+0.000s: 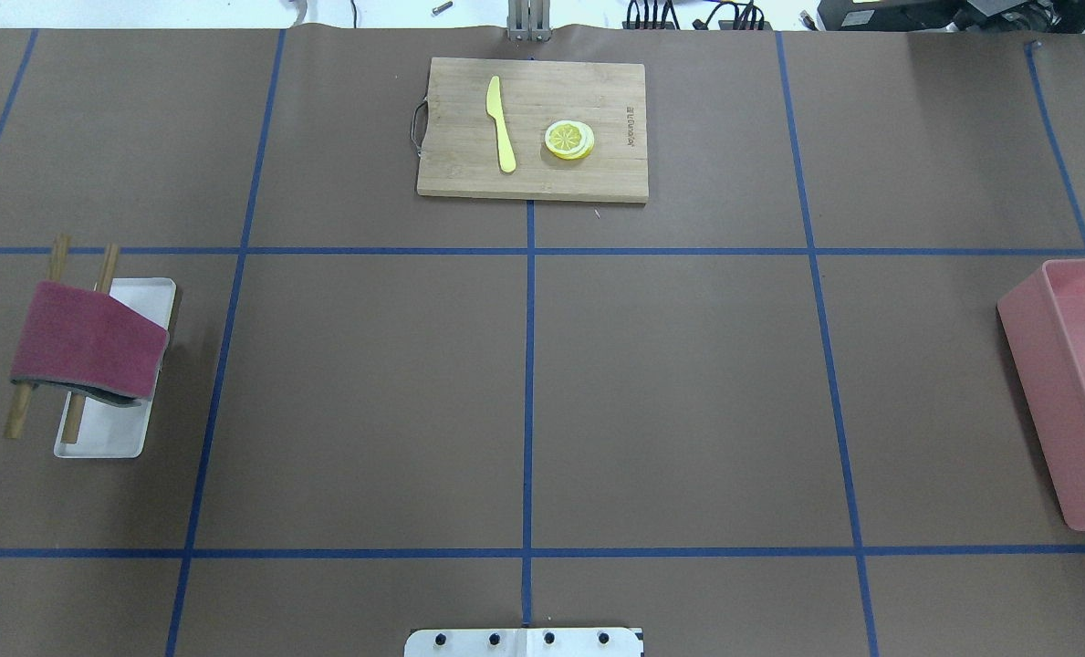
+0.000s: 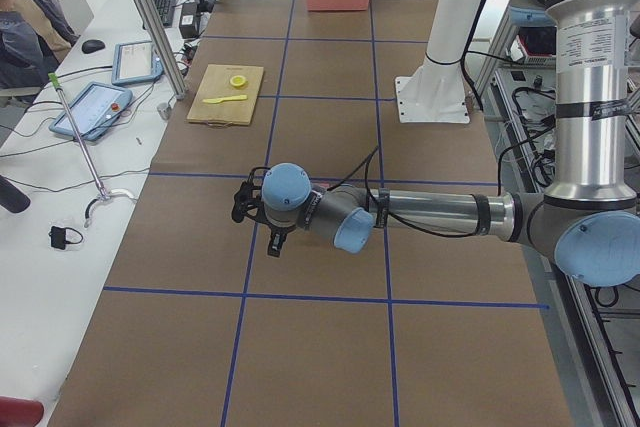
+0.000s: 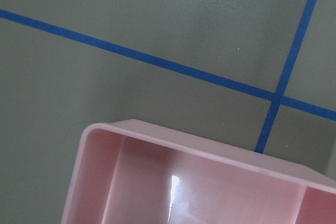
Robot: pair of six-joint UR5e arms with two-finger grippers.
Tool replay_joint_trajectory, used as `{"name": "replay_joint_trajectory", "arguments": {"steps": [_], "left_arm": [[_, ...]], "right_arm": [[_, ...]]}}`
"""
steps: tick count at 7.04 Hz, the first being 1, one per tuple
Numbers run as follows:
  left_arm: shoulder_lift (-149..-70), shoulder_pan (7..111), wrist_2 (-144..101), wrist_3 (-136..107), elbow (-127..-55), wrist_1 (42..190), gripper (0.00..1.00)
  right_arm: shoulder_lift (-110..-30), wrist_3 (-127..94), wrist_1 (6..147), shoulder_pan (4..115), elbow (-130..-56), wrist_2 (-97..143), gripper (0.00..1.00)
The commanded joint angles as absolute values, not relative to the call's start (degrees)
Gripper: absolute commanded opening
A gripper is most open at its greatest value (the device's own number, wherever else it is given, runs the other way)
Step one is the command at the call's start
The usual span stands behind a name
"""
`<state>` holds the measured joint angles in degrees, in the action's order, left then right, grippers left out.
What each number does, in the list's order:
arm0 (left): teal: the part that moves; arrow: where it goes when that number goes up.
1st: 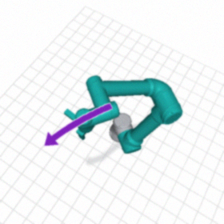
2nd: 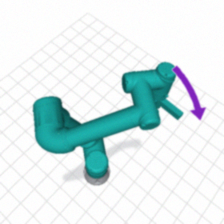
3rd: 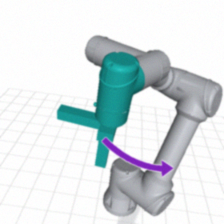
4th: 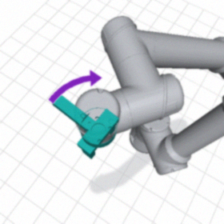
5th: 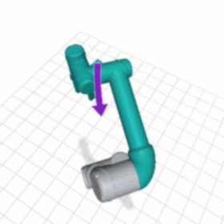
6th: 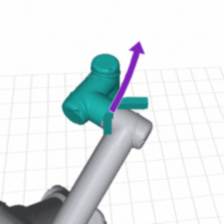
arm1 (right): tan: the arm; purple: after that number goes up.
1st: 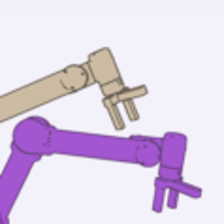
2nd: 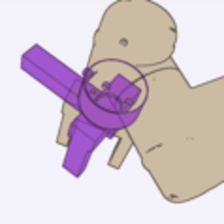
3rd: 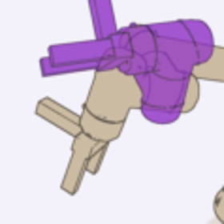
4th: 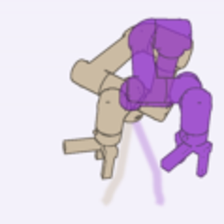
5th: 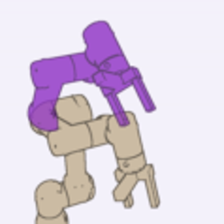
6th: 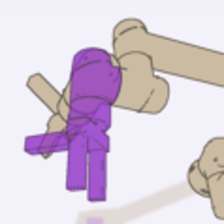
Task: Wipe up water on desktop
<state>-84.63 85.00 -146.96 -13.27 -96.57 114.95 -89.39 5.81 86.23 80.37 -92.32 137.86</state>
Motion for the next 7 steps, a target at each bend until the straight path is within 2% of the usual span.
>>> {"name": "replay_joint_trajectory", "arguments": {"steps": [1, 2, 3, 7], "left_arm": [[-84.73, 84.99, -146.60, -13.27, -96.33, 117.41, 0.89], [-84.99, 84.90, -146.60, -13.18, -96.33, 117.42, 0.89], [-84.90, 84.82, -146.51, -13.27, -96.33, 117.33, 0.97], [-84.20, 84.73, -142.50, -16.51, -94.30, 120.82, 0.98]], "right_arm": [[-89.47, 5.63, 84.29, 80.42, -91.76, 137.99, 1.00], [-89.47, 5.63, 84.29, 80.33, -91.67, 137.99, 1.00], [-89.56, 5.62, 84.29, 80.42, -91.76, 137.99, 1.00], [-90.26, 5.71, 84.11, 80.42, -92.72, 137.90, 1.00]]}}
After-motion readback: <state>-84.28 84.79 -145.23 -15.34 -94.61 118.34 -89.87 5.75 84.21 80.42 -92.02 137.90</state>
